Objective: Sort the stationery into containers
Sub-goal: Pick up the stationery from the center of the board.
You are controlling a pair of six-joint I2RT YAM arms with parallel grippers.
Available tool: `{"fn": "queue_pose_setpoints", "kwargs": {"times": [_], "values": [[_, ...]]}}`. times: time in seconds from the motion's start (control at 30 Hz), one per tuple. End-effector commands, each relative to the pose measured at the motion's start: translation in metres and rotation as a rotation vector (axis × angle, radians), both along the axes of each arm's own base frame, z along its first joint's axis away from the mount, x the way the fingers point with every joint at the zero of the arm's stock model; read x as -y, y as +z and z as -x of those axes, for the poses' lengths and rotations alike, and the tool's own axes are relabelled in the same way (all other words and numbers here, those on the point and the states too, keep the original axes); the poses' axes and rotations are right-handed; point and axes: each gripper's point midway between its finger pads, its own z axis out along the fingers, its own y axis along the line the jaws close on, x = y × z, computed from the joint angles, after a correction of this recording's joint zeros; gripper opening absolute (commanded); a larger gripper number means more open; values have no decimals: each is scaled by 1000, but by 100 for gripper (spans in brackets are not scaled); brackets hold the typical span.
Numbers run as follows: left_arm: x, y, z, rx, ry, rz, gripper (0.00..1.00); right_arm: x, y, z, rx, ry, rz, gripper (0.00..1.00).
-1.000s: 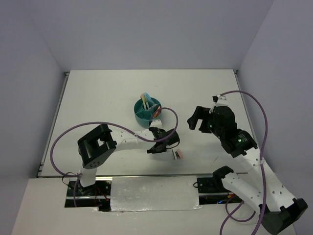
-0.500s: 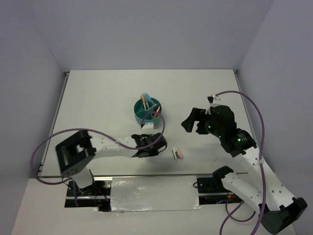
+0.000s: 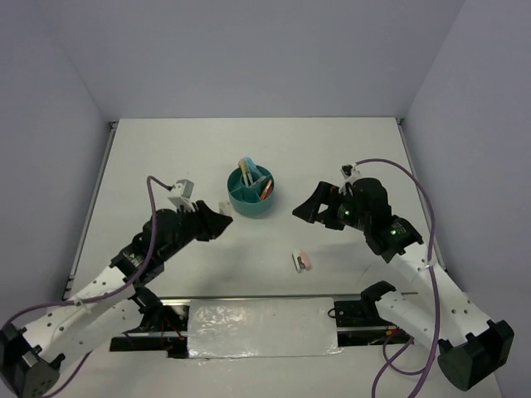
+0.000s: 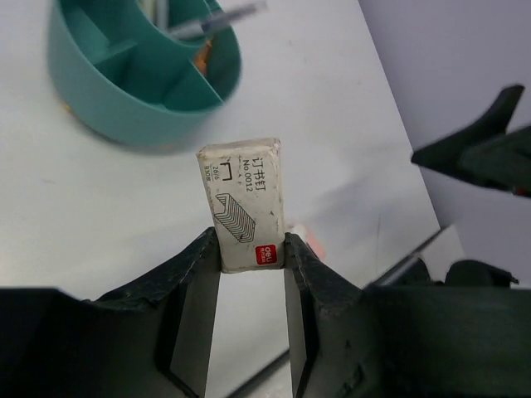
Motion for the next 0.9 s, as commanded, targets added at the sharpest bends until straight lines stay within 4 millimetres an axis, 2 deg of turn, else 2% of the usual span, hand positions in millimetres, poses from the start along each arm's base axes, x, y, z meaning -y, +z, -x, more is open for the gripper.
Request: {"fn": "queue_pose_setpoints", "kwargs": {"times": [0.0, 0.03, 0.1, 0.13, 0.23, 0.3, 0.33, 0.43, 0.47, 0.5, 0.57, 0.6, 0.67, 0.7, 0.73, 0.77, 0.87], "values": [[-3, 10, -5, 31, -157, -7, 0, -16, 23, -6, 59, 51, -75, 95], [11, 22, 2, 35, -275, 25, 0, -22, 25, -1, 53, 88, -98, 95], [20, 27, 1, 54, -354, 9, 0, -30, 30, -1, 43, 114, -128, 94], [23, 40, 0, 76, -373, 6, 0, -33, 32, 0, 37, 127, -136, 94], [19, 52, -15, 131, -344, -38, 0, -49, 46, 4, 27, 165, -137, 94], [20, 60, -18, 149, -377, -29, 0, -57, 53, 1, 29, 158, -134, 93], [22, 64, -18, 159, -396, -23, 0, -66, 56, 6, 26, 181, -138, 93], [29, 67, -14, 175, -456, -15, 0, -78, 71, -3, 28, 139, -123, 91], [30, 68, -14, 181, -461, -9, 0, -81, 71, -4, 17, 105, -101, 88], [29, 67, -12, 181, -465, -6, 0, -86, 86, -7, 39, 95, -114, 86], [28, 67, -6, 185, -473, 4, 0, -98, 86, -13, 25, 66, -102, 80], [28, 67, -4, 189, -477, 9, 0, -103, 95, -16, 37, 59, -112, 79], [26, 70, -1, 198, -471, 18, 0, -118, 91, -21, 21, 69, -106, 71], [26, 71, 1, 202, -473, 22, 0, -124, 97, -22, 27, 76, -116, 69], [25, 74, 3, 209, -474, 26, 0, -132, 84, -26, -7, 78, -81, 68], [25, 74, 4, 209, -477, 29, 0, -140, 91, -27, 5, 84, -82, 67], [24, 77, 5, 214, -467, 31, 0, -161, 86, -29, -17, 108, -61, 61]]}}
